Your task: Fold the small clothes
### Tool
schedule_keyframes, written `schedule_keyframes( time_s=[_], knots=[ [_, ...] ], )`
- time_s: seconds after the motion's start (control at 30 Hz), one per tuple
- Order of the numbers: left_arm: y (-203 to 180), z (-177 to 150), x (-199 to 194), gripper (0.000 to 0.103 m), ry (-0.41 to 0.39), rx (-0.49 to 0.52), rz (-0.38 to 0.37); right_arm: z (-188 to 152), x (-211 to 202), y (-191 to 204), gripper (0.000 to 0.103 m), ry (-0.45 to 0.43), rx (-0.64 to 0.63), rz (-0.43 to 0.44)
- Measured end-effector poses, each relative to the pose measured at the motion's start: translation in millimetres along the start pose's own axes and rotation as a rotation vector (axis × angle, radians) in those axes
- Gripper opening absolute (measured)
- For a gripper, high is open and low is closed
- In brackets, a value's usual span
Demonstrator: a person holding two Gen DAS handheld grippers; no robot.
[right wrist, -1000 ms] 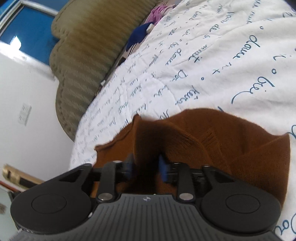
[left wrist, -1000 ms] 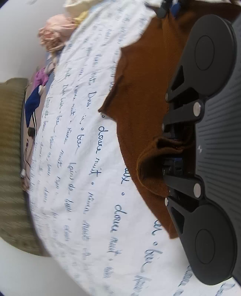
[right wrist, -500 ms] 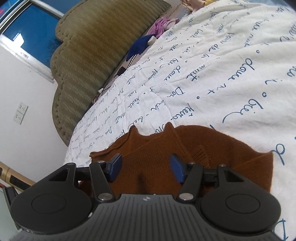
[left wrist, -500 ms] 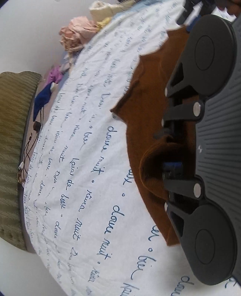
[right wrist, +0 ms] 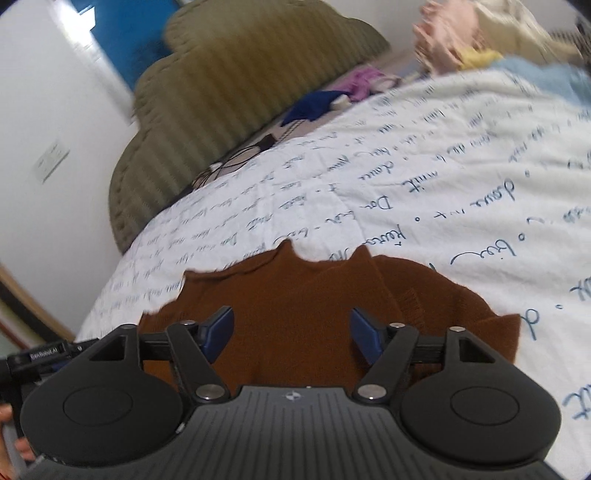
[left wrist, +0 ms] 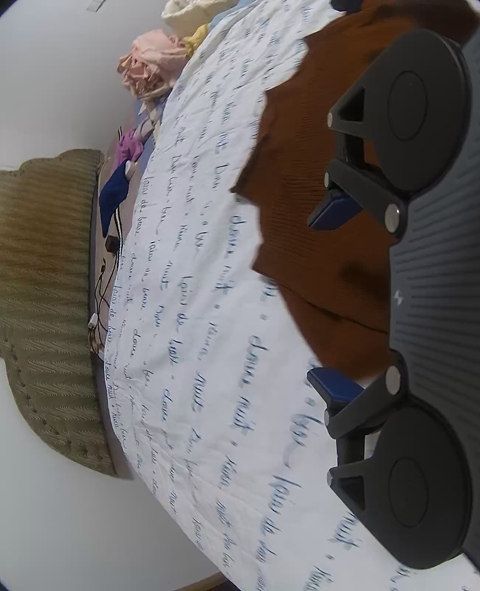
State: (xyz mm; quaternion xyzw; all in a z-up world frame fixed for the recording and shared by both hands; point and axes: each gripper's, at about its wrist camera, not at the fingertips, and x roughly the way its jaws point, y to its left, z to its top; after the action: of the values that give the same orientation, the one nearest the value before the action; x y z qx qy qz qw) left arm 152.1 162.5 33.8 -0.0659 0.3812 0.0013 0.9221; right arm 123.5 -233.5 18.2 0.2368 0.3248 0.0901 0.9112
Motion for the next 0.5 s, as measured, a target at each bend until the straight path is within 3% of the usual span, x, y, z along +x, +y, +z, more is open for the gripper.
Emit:
schedule_keyframes(
  time_s=[0.3, 0.43, 0.5],
  knots=[
    [35.9, -58.0, -40.1, 0.079, 0.075, 0.037, -0.123, -34.1, -46.4, -11.2, 0.076, 0.040, -0.013, -0.021],
    [42.9, -72.9, -50.4, 0.058, 0.106, 0.036, -0.181, -55.7, -63.8, -27.5, 0.077, 0.067, 0.019, -0.060],
    [42.9, -75.7, -50.3, 0.034, 0.122, 0.032, -0.191, -65.1, -70.6, -34.6, 0.077, 0.080, 0.039, -0.075]
  ],
)
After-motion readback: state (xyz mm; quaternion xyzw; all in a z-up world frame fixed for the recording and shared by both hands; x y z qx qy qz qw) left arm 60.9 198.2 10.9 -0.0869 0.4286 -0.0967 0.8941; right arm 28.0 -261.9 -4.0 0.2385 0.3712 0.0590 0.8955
